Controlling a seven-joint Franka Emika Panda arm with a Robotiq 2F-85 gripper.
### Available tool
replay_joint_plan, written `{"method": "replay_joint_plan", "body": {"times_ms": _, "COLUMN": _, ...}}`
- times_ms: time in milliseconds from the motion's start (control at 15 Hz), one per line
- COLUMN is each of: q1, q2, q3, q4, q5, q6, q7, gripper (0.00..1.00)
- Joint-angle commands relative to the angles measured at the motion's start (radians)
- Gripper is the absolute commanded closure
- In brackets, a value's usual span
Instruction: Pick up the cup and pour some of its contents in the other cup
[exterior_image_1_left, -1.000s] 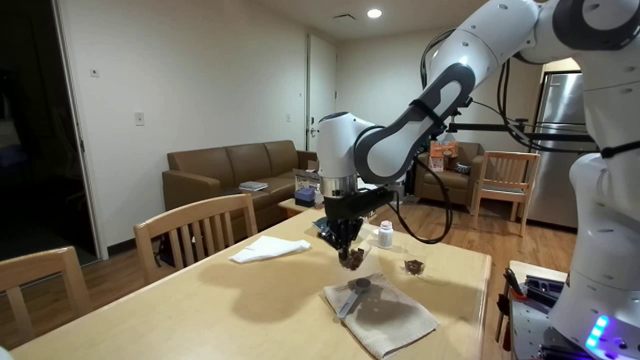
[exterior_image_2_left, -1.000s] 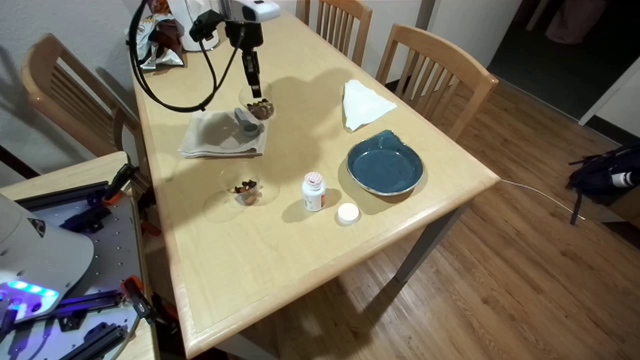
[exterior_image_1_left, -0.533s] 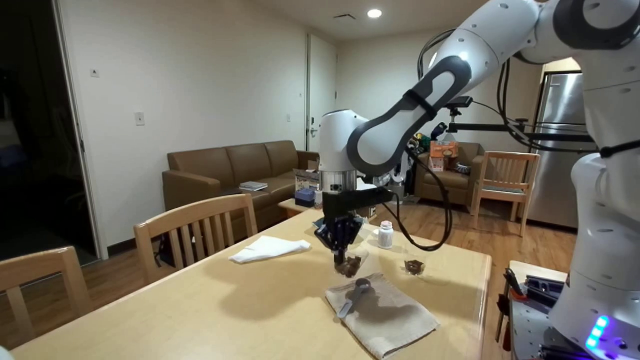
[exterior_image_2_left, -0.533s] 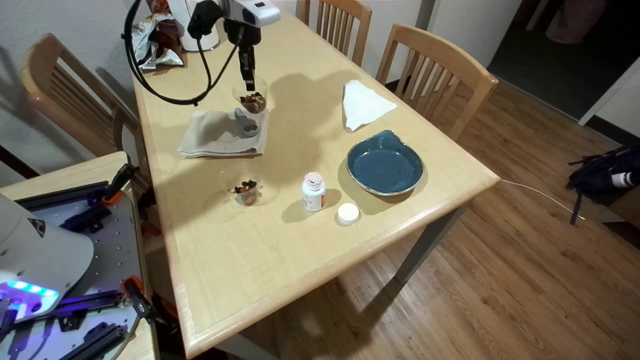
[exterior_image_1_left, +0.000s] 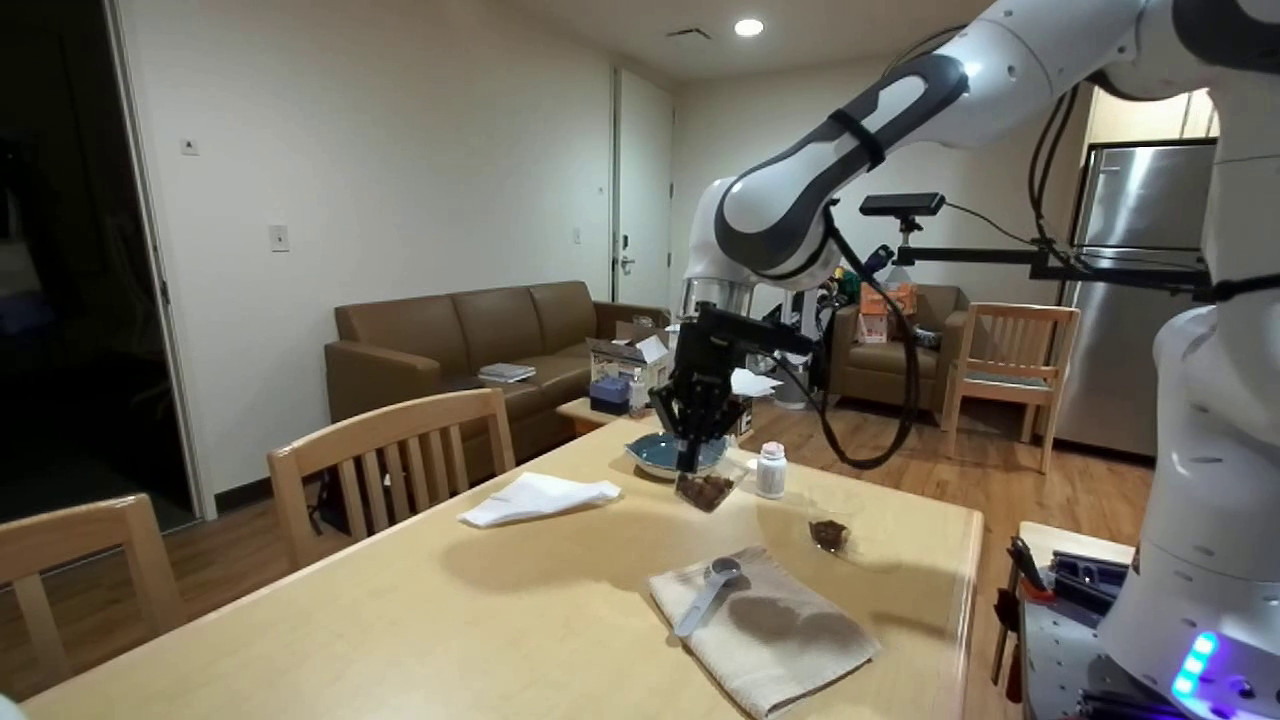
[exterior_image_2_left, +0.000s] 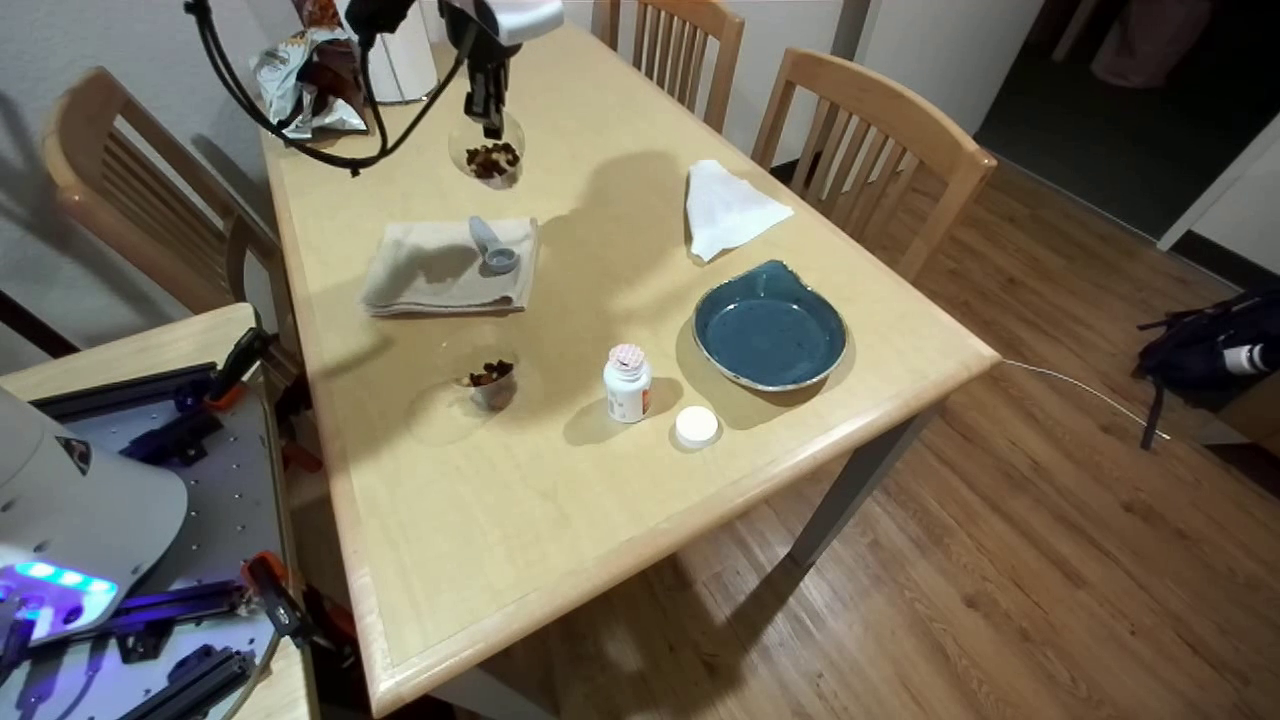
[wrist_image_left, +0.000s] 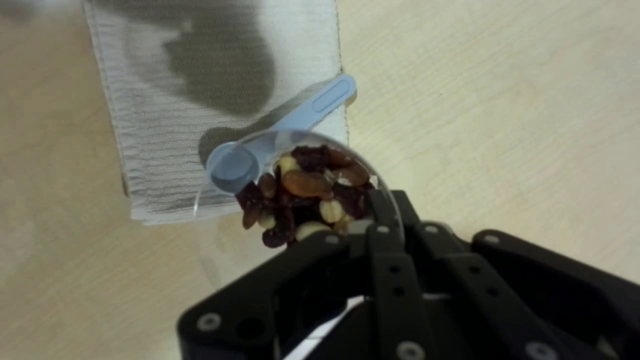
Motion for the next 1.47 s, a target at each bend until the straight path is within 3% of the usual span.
{"method": "replay_joint_plan", "body": {"times_ms": 0, "q1": -0.020, "q2": -0.132, "q3": -0.012, "q4": -0.141, "q5": -0.035, "q6": 0.054, "q7": 0.044, "gripper": 0.95}}
{"method": "replay_joint_plan", "body": {"times_ms": 67, "q1": -0.019, "q2": -0.061, "q3": -0.008, "q4": -0.059, "q5": -0.008, "q6": 0.007, "q7": 0.006, "gripper": 0.95}}
{"method": "replay_joint_plan", "body": {"times_ms": 467, "q1": -0.024, "q2": -0.115, "q3": -0.012, "q4": -0.121, "q5": -0.011, "q6": 0.031, "q7": 0.010, "gripper": 0.95}}
{"method": "replay_joint_plan", "body": {"times_ms": 800, "q1": -0.046, "q2": -0.132, "q3": -0.055, "q4": -0.093, "q5": 0.249, "q6": -0.134, "q7": -0.200, "gripper": 0.95}}
{"method": "replay_joint_plan", "body": {"times_ms": 1067, "q1": -0.117, "q2": -0.162, "q3": -0.140, "q4": -0.114, "q5": 0.403, "q6": -0.287, "q7": -0.419, "gripper": 0.95}}
{"method": "replay_joint_plan", "body": {"times_ms": 1333, "q1": -0.188, "q2": -0.160, "q3": -0.206, "q4": -0.126, "q5": 0.373, "q6": -0.380, "q7": -0.530, "gripper": 0.95}}
{"method": "replay_joint_plan", "body": {"times_ms": 1400, "q1": -0.175, "q2": -0.144, "q3": -0.185, "q4": -0.108, "q5": 0.363, "q6": -0.345, "q7": -0.478, "gripper": 0.95}}
